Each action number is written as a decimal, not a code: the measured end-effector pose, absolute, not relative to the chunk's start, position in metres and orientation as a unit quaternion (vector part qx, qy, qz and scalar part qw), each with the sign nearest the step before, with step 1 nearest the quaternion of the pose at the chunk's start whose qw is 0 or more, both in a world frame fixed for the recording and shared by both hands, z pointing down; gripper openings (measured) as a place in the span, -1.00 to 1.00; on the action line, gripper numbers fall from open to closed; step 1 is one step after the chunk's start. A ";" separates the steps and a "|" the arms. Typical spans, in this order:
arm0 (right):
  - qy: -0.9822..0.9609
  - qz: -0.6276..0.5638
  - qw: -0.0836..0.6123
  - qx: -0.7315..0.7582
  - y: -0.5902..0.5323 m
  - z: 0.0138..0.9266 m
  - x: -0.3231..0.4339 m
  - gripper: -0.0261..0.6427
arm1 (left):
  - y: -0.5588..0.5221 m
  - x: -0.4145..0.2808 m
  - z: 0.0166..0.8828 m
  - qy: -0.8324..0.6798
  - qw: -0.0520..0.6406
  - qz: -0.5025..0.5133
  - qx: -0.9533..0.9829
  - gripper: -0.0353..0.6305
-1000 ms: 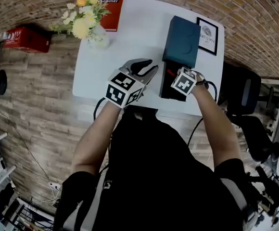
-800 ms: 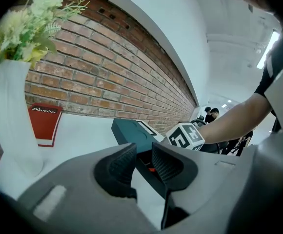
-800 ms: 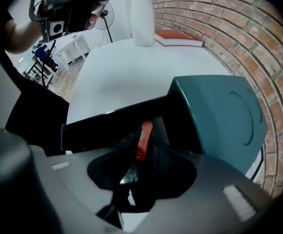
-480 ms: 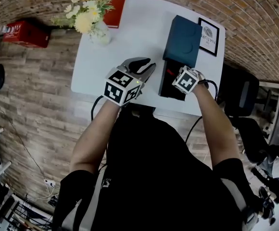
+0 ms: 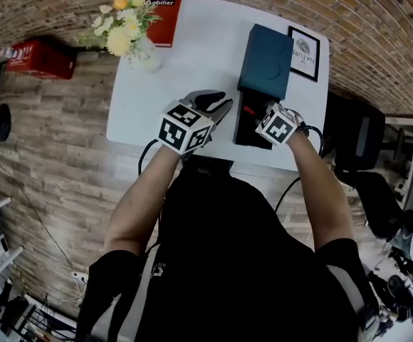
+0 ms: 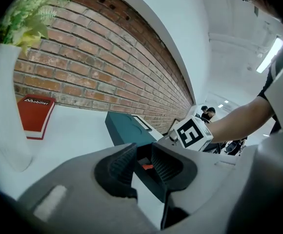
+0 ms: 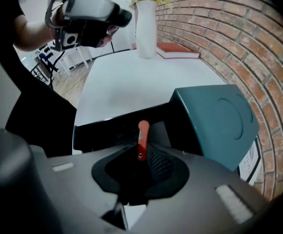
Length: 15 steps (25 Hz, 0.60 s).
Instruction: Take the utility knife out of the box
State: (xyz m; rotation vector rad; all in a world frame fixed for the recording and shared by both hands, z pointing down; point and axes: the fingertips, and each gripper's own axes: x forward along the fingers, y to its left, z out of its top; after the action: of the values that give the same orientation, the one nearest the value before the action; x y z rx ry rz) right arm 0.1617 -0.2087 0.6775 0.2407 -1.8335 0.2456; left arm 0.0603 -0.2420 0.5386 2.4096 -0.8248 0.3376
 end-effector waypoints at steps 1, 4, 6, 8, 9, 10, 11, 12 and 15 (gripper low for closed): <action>-0.794 0.108 0.588 0.109 -0.209 0.673 0.162 -0.75 | -0.242 0.063 0.541 -0.303 0.283 0.129 0.901 -0.59; -0.809 0.115 0.562 0.127 -0.211 0.655 0.162 -0.75 | -0.242 0.074 0.547 -0.288 0.285 0.140 0.904 -0.57; -0.820 0.121 0.542 0.139 -0.212 0.638 0.161 -0.75 | -0.243 0.084 0.551 -0.274 0.287 0.145 0.906 -0.55; -0.831 0.118 0.522 0.152 -0.214 0.620 0.159 -0.75 | -0.245 0.096 0.553 -0.258 0.291 0.146 0.910 -0.53; -0.837 0.115 0.512 0.159 -0.215 0.611 0.158 -0.75 | -0.246 0.102 0.553 -0.249 0.294 0.145 0.911 -0.52; -0.842 0.111 0.502 0.164 -0.217 0.602 0.157 -0.75 | -0.247 0.108 0.552 -0.241 0.298 0.142 0.913 -0.50; -0.847 0.105 0.493 0.169 -0.218 0.594 0.156 -0.75 | -0.248 0.114 0.550 -0.235 0.300 0.138 0.914 -0.50; -0.852 0.098 0.485 0.172 -0.219 0.586 0.155 -0.75 | -0.250 0.119 0.546 -0.229 0.302 0.134 0.916 -0.50; -0.863 0.080 0.463 0.184 -0.222 0.563 0.153 -0.75 | -0.253 0.134 0.534 -0.214 0.301 0.121 0.922 -0.50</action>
State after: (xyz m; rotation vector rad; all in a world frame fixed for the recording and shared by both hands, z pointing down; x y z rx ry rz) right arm 0.1527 -0.2216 0.5633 0.4529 -2.1216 0.1969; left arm 0.1344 -0.2531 0.5339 2.4449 -0.5668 0.3202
